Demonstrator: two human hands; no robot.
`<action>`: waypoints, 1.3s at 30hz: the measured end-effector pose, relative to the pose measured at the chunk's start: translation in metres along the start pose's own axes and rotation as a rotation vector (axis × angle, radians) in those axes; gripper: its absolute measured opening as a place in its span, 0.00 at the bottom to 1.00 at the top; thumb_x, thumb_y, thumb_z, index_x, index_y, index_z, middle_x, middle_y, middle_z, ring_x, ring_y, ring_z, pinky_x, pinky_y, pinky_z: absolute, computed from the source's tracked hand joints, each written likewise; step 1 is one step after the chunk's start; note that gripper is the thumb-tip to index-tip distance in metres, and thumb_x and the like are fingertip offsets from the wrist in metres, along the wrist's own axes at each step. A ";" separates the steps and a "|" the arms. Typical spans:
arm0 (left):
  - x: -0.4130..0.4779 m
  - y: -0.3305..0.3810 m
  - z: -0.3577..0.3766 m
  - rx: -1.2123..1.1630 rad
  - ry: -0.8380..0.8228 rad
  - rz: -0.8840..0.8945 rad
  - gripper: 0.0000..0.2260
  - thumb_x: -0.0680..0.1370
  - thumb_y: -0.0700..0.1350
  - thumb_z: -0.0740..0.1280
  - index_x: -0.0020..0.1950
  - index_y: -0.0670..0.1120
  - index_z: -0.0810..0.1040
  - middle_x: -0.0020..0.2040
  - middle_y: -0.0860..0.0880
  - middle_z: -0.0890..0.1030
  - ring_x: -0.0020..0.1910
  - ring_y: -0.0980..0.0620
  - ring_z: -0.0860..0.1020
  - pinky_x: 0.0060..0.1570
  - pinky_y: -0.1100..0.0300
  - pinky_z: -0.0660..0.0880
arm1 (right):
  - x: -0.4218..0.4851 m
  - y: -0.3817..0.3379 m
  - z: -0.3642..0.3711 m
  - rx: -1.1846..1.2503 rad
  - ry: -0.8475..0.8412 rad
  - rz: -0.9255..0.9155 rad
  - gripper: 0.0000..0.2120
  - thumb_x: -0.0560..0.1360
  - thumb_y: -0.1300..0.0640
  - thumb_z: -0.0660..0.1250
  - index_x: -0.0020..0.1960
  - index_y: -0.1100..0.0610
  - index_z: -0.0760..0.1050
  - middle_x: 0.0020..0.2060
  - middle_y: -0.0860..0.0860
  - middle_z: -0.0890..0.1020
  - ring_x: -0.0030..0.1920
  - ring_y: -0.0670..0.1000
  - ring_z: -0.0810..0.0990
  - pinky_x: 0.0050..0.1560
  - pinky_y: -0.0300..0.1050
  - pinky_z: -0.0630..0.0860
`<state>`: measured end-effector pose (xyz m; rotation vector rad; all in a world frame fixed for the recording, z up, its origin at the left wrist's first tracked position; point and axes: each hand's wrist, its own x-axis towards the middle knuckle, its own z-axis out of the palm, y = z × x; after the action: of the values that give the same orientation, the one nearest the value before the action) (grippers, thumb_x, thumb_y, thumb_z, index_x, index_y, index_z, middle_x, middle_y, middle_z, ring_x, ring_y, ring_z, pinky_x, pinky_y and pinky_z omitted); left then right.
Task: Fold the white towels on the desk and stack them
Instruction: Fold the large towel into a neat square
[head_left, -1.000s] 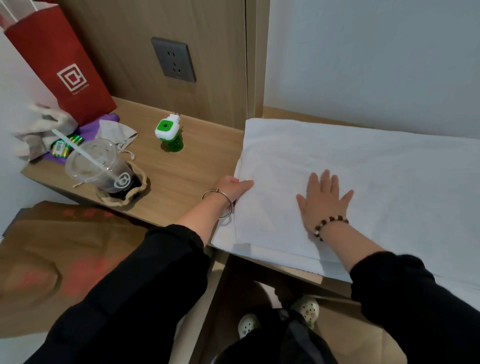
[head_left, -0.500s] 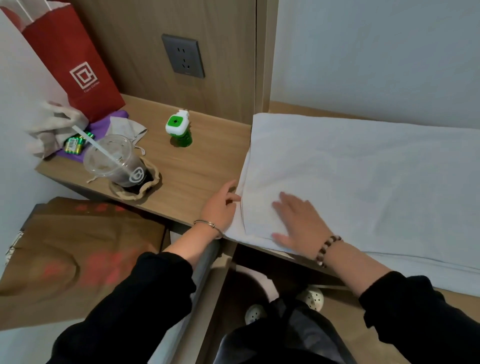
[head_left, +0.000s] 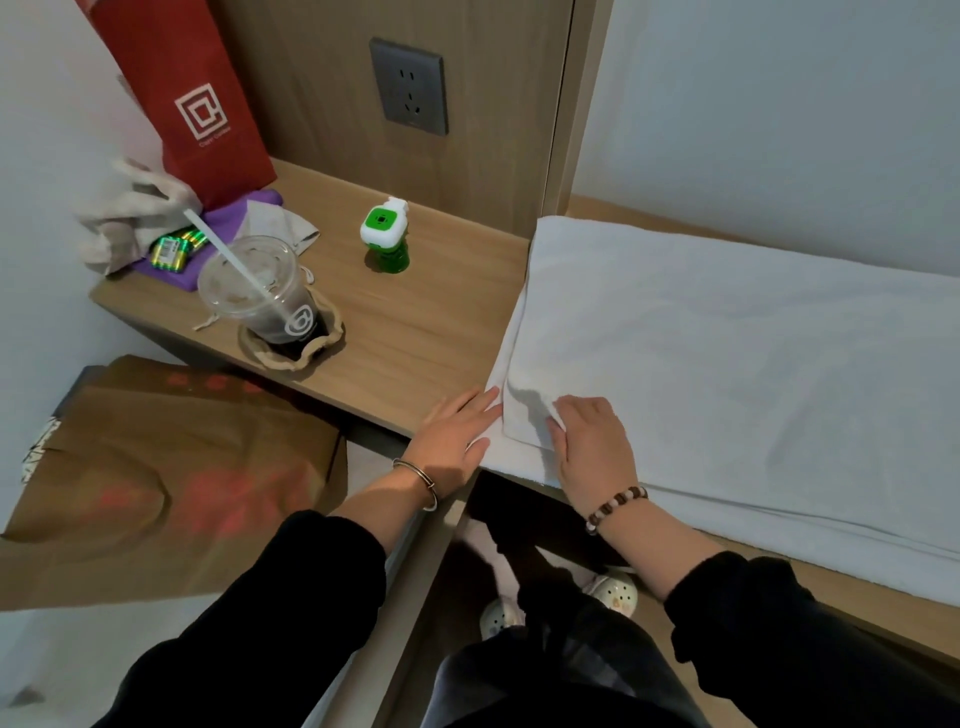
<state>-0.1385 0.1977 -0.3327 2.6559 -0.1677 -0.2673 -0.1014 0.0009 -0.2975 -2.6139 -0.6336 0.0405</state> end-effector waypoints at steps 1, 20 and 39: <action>0.000 0.001 0.001 -0.024 0.011 -0.007 0.23 0.80 0.43 0.59 0.75 0.50 0.62 0.77 0.55 0.56 0.76 0.54 0.51 0.74 0.53 0.48 | -0.001 -0.004 0.004 -0.023 0.038 0.009 0.12 0.79 0.59 0.61 0.55 0.64 0.79 0.47 0.61 0.79 0.47 0.62 0.76 0.44 0.50 0.70; 0.008 0.026 -0.018 -0.885 0.036 -0.402 0.10 0.75 0.36 0.64 0.35 0.44 0.77 0.62 0.54 0.76 0.60 0.61 0.70 0.59 0.67 0.62 | -0.006 -0.002 -0.031 0.229 0.420 0.101 0.10 0.74 0.64 0.57 0.45 0.64 0.78 0.37 0.54 0.74 0.39 0.51 0.69 0.39 0.34 0.59; -0.019 -0.008 0.001 -0.024 0.015 0.041 0.21 0.80 0.46 0.63 0.73 0.53 0.66 0.75 0.57 0.61 0.76 0.53 0.53 0.71 0.56 0.57 | 0.026 -0.020 -0.044 0.011 0.350 0.118 0.03 0.71 0.65 0.63 0.39 0.62 0.75 0.34 0.56 0.75 0.38 0.58 0.75 0.34 0.43 0.64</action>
<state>-0.1567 0.2080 -0.3340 2.6270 -0.2123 -0.2351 -0.0811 0.0102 -0.2472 -2.5561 -0.3545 -0.3670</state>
